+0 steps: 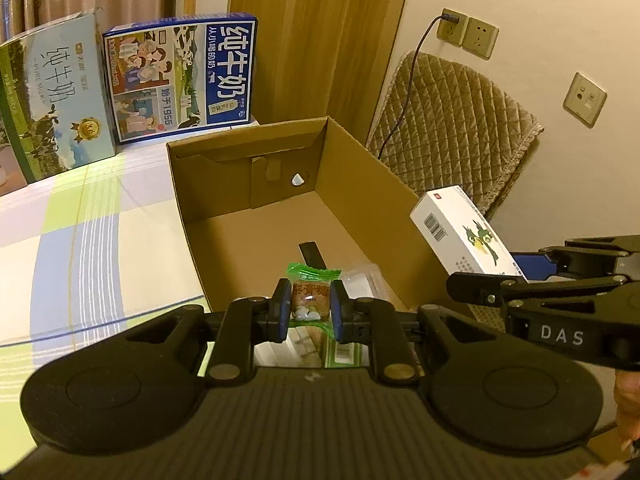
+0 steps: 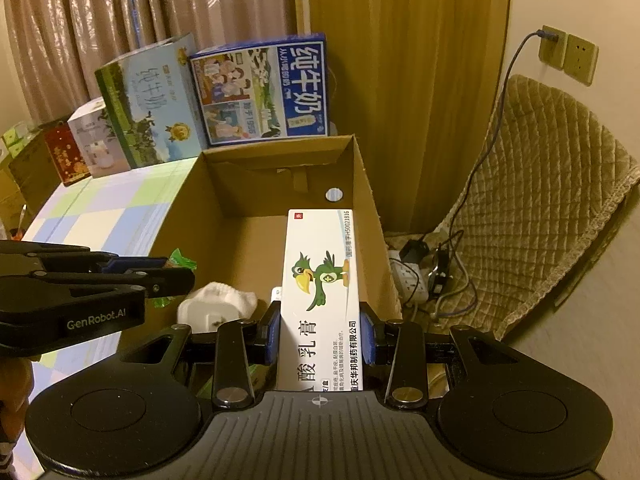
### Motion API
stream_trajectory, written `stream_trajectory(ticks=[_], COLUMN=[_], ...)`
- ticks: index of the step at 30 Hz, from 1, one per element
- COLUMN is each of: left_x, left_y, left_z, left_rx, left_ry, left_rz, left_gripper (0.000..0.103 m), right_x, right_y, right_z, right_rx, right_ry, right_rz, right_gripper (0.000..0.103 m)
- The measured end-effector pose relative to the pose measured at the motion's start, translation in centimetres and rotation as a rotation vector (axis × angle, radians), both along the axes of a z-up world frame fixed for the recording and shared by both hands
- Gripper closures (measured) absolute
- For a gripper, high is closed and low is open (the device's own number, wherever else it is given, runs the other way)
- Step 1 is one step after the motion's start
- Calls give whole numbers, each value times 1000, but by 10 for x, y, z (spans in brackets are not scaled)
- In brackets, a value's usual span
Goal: Organize objects
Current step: 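Open the left tool to drop the candy while the right tool releases the medicine box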
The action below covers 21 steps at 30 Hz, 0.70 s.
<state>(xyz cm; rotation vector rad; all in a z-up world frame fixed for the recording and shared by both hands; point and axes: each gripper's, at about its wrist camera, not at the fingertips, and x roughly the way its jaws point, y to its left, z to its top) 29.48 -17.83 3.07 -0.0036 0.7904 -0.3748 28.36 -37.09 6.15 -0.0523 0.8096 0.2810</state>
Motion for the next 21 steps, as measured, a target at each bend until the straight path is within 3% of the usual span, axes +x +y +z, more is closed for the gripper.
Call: stream_trajectory(ticks=[7, 9, 17, 21], left_x=[22, 28, 29, 24], left_y=[-2, -2, 14, 23], left_z=[-5, -6, -4, -3], left_rx=[6, 12, 23, 37], left_ry=[0, -5, -15, -18], left_rz=[8, 29, 44, 62], left_gripper=[85, 55, 54, 46], right_x=[19, 22, 26, 27], right_y=[-3, -2, -1, 3], right_z=[-9, -11, -15, -15], right_rx=[17, 19, 31, 31], right_ry=[14, 18, 27, 27], right_rz=[-13, -14, -13, -9], right_gripper=[68, 68, 67, 67])
